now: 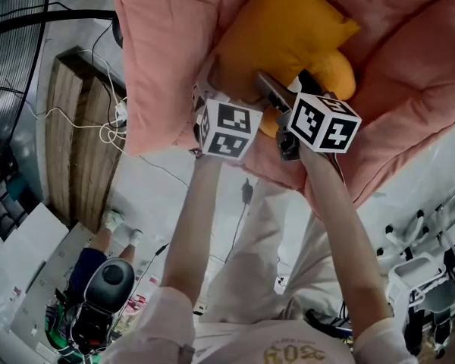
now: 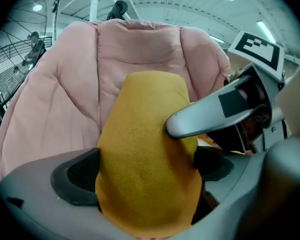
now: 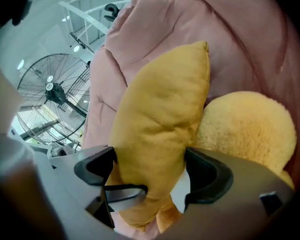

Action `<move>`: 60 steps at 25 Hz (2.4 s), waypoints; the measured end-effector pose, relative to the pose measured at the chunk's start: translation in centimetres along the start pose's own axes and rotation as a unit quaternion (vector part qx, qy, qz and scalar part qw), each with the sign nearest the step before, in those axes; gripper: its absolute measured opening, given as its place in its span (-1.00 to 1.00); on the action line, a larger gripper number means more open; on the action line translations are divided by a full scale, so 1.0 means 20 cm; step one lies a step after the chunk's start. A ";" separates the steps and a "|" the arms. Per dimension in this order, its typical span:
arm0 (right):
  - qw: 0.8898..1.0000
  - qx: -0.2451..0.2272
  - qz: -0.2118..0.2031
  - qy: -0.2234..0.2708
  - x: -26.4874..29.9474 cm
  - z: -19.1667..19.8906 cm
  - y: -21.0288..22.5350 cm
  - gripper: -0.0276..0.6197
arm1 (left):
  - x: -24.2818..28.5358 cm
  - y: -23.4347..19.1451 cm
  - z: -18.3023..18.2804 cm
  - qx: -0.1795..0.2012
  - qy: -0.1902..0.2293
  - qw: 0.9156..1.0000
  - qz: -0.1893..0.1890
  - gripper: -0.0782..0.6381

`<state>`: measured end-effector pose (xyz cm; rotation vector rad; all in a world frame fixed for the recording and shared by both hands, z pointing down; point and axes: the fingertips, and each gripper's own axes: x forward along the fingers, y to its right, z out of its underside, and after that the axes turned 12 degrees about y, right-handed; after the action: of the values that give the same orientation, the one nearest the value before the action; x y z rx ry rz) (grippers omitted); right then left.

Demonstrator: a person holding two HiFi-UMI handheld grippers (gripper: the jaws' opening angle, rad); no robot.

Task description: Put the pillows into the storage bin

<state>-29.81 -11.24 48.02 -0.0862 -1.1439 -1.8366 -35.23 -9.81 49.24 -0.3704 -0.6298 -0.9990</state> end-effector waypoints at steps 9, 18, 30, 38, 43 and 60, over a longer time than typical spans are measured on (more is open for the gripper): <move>0.999 0.015 -0.030 -0.004 0.09 0.03 0.05 0.62 | 0.00 -0.01 -0.02 0.051 0.000 0.998 -0.031 0.91; 0.999 0.002 -0.037 -0.025 0.15 0.05 0.03 0.38 | 0.07 -0.05 0.05 0.001 -0.025 1.000 0.010 0.80; 0.999 -0.009 -0.041 -0.003 0.06 0.01 -0.05 0.23 | -0.03 -0.03 0.00 -0.002 -0.014 1.000 -0.003 0.66; 0.998 0.009 -0.055 0.006 -0.09 0.00 -0.11 0.22 | -0.17 0.06 -0.06 0.009 -0.009 1.000 -0.012 0.65; 0.998 0.013 -0.063 0.012 -0.15 -0.02 -0.14 0.22 | -0.23 0.09 -0.10 0.018 -0.001 1.000 -0.018 0.65; 0.995 0.031 -0.034 0.091 -0.63 -0.11 -0.12 0.20 | -0.42 0.46 -0.27 0.071 0.030 0.997 0.019 0.64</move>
<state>-23.65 -4.16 39.07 0.1540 -1.0861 -1.8259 -28.78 -2.63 39.56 -0.2258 -0.6337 -0.9207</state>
